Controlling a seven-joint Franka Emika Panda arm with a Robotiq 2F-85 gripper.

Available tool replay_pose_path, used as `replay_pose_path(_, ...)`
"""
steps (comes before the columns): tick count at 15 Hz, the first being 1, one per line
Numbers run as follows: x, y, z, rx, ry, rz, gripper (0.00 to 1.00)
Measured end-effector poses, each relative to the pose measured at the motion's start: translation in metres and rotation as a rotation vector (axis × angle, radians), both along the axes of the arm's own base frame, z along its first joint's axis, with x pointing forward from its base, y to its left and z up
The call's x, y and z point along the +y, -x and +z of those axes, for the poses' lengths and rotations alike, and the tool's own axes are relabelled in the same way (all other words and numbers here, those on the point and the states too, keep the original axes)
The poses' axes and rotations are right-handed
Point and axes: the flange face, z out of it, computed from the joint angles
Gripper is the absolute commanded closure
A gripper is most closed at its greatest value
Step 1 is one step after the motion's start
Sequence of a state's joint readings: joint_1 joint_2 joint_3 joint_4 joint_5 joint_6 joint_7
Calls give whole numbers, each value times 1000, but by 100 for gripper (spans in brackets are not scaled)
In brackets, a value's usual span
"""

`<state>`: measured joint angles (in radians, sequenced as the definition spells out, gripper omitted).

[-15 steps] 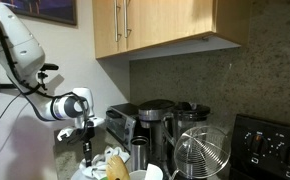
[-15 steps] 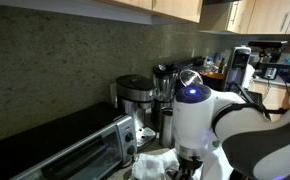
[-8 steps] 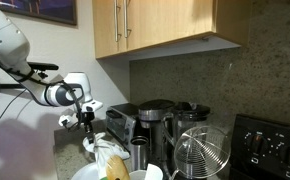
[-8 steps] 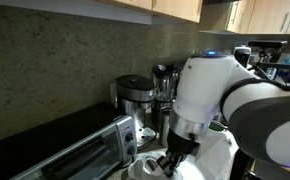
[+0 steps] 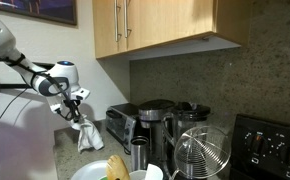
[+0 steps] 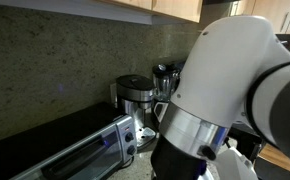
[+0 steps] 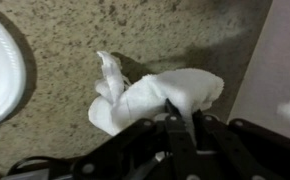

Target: Use the white towel to wipe the white plate, then put the white plate on top of the microwave

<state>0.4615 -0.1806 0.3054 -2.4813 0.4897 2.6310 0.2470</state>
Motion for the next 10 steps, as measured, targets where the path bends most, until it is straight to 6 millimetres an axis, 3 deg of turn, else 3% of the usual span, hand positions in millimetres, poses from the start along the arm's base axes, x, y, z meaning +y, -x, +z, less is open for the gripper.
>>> replay_pose_path(3,23,17,-21,12,-11,99,95)
replay_pose_path(8,25,11,-97,4,33,132,95)
replay_pose_path(9,25,9,-112,2,39,134,62)
replay_pose_path(10,25,7,-125,-3,44,138,61)
